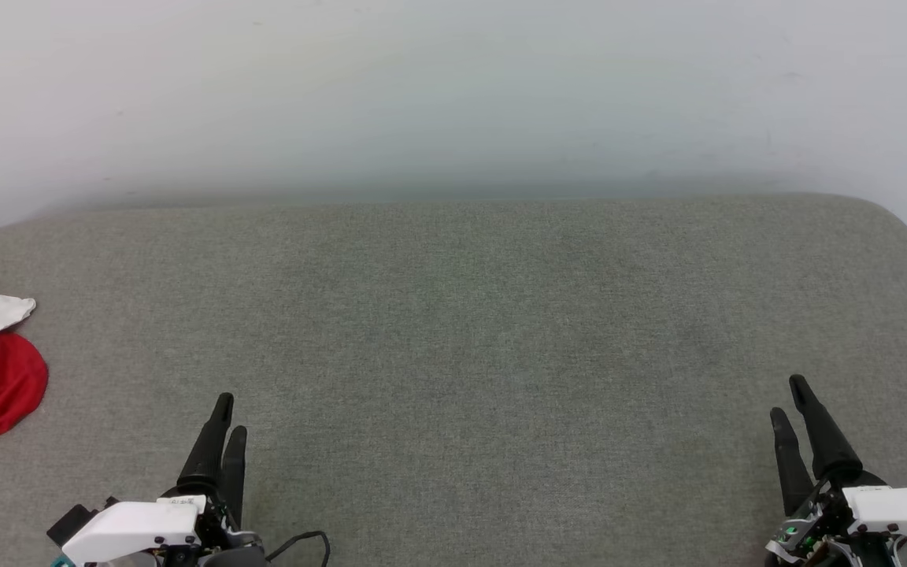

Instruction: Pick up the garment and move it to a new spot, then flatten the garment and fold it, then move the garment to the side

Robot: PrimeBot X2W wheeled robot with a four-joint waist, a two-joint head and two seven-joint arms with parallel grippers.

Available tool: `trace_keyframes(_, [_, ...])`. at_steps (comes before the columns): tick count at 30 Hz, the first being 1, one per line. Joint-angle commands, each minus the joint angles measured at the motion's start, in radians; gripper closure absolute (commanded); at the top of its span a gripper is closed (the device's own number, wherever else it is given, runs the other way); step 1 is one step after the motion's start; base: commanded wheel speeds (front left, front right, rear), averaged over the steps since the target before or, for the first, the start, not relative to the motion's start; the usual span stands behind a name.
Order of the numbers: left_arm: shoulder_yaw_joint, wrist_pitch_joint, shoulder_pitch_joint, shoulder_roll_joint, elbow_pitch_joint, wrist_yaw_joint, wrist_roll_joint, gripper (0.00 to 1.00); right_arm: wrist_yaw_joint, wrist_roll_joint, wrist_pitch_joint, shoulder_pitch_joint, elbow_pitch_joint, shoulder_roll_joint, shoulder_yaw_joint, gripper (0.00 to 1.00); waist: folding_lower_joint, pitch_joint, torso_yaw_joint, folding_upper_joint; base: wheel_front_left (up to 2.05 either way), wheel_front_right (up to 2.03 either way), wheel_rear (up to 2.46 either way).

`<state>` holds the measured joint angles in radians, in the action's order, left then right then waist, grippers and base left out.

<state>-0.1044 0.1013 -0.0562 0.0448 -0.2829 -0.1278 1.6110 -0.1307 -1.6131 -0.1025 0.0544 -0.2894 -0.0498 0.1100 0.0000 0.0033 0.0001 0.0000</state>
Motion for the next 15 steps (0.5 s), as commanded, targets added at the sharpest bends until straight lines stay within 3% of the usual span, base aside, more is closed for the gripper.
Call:
trace_keyframes(1, [0.001,-0.013,-0.015,0.003,0.03,0.0,-0.016,0.0,0.0,0.019,0.013,0.014,0.024,-0.001,-0.001,0.0,0.0,0.0,0.0,0.0,0.0,0.0,0.0])
trace_keyframes(7, [-0.01,-0.042,-0.014,0.003,0.051,0.003,-0.095,0.0,0.0,0.116,0.043,0.004,0.055,-0.001,0.007,0.0,0.0,0.001,0.001,0.0,0.0,0.0,0.0])
trace_keyframes(15, [0.004,-0.075,-0.012,0.003,0.105,0.04,-0.249,0.0,0.0,0.265,0.075,-0.005,0.098,-0.001,0.014,0.0,0.0,0.004,0.002,0.0,0.0,0.0,0.0])
